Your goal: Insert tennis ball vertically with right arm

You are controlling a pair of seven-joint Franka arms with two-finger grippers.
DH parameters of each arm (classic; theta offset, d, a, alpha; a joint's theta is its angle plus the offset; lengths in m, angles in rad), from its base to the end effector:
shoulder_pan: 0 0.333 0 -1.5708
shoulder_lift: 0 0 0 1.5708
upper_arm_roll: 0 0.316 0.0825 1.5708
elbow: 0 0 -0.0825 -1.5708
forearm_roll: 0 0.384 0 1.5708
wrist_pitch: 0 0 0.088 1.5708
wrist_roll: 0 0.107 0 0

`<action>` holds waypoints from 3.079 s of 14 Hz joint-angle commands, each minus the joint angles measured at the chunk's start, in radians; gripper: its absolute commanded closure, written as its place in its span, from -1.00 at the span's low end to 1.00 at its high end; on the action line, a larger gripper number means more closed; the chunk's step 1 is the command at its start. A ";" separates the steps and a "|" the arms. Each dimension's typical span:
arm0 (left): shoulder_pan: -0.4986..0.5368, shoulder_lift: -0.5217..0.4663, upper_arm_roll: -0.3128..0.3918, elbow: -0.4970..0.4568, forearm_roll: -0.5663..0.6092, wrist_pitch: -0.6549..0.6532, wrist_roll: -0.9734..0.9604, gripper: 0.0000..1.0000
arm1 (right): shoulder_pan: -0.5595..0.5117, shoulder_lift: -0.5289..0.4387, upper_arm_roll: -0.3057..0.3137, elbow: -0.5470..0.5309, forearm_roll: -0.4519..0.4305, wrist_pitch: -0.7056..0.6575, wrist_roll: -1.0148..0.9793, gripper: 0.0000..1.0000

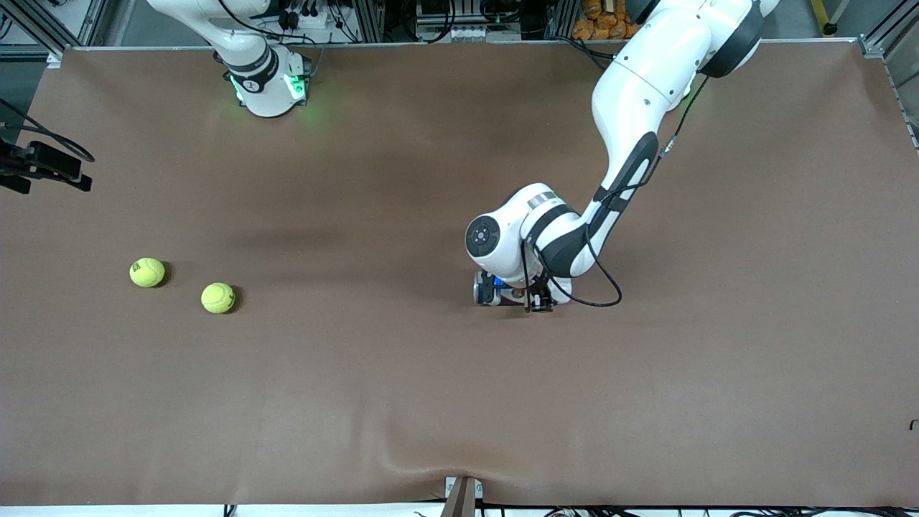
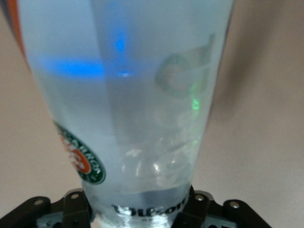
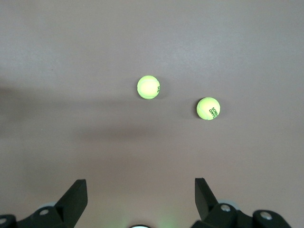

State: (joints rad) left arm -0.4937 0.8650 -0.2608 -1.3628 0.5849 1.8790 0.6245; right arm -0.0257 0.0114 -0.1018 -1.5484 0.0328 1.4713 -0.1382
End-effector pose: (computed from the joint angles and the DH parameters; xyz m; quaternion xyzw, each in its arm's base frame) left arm 0.5632 -0.4238 0.1917 -0.6832 0.6972 0.1410 0.1650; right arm 0.5434 -0.0655 0.6205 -0.9989 -0.0062 0.0417 0.0215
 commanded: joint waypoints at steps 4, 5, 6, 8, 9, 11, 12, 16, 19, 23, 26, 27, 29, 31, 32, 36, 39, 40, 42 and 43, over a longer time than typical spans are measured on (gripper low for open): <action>0.023 -0.050 -0.077 0.008 -0.026 0.181 -0.150 -0.32 | -0.011 0.039 0.011 0.022 0.009 0.003 -0.001 -1.00; 0.032 -0.057 -0.078 0.007 -0.049 0.231 -0.175 -0.32 | -0.010 0.067 0.011 0.019 0.013 0.006 0.000 -1.00; 0.035 -0.060 -0.078 0.007 -0.066 0.288 -0.189 -0.32 | -0.008 0.103 0.011 0.008 0.021 0.024 0.006 -1.00; 0.043 -0.063 -0.077 0.004 -0.089 0.409 -0.253 -0.32 | 0.001 0.160 0.014 -0.036 0.022 0.065 0.041 -1.00; 0.046 -0.061 -0.077 0.001 -0.102 0.483 -0.287 -0.32 | 0.010 0.170 0.014 -0.083 0.021 0.126 0.048 -1.00; 0.053 -0.052 -0.075 -0.006 -0.132 0.636 -0.345 -0.32 | 0.010 0.173 0.014 -0.194 0.021 0.275 0.048 -1.00; 0.055 -0.047 -0.075 -0.007 -0.142 0.719 -0.370 -0.32 | 0.013 0.179 0.014 -0.237 0.021 0.346 0.048 -1.00; 0.060 0.002 -0.071 -0.039 -0.146 1.004 -0.512 -0.32 | 0.000 0.313 0.013 -0.266 0.018 0.496 0.043 -1.00; 0.055 0.072 -0.067 -0.052 -0.146 1.210 -0.572 -0.31 | 0.004 0.360 0.014 -0.330 0.019 0.643 0.046 -1.00; 0.052 0.140 -0.066 -0.053 -0.143 1.336 -0.577 -0.31 | 0.001 0.413 0.014 -0.381 0.019 0.794 0.048 -1.00; 0.028 0.149 -0.066 -0.061 -0.145 1.338 -0.642 -0.26 | 0.009 0.432 0.016 -0.414 0.019 0.857 0.049 -1.00; 0.015 0.149 -0.066 -0.061 -0.146 1.341 -0.664 -0.27 | 0.013 0.435 0.016 -0.417 0.021 0.862 0.049 -1.00; 0.011 0.143 -0.066 -0.068 -0.142 1.365 -0.669 -0.28 | 0.015 0.453 0.017 -0.417 0.022 0.871 0.051 -1.00; 0.009 0.147 -0.066 -0.081 -0.145 1.404 -0.670 -0.28 | 0.029 0.453 0.017 -0.427 0.024 0.876 0.054 -1.00; 0.012 0.149 -0.066 -0.087 -0.145 1.419 -0.670 -0.29 | 0.030 0.455 0.017 -0.429 0.028 0.879 0.055 -1.00; 0.009 0.167 -0.064 -0.101 -0.137 1.437 -0.667 -0.28 | 0.030 0.495 0.017 -0.475 0.036 1.009 0.054 -1.00; 0.001 0.192 -0.064 -0.102 -0.132 1.442 -0.666 -0.28 | 0.033 0.504 0.017 -0.475 0.036 1.028 0.048 -0.44; 0.001 0.196 -0.063 -0.102 -0.131 1.450 -0.666 -0.28 | 0.036 0.504 0.017 -0.470 0.036 1.026 0.051 0.01; -0.011 0.210 -0.063 -0.102 -0.131 1.462 -0.664 -0.28 | 0.046 0.495 0.019 -0.416 0.036 0.944 0.052 0.70; -0.022 0.218 -0.063 -0.102 -0.131 1.476 -0.664 -0.28 | 0.046 0.490 0.019 -0.351 0.048 0.813 0.057 0.76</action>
State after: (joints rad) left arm -0.4923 1.0676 -0.3282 -1.4695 0.4515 3.3141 -0.0360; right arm 0.0092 0.5266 -0.0823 -1.9801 0.0595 2.4407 -0.0912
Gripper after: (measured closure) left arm 0.357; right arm 0.330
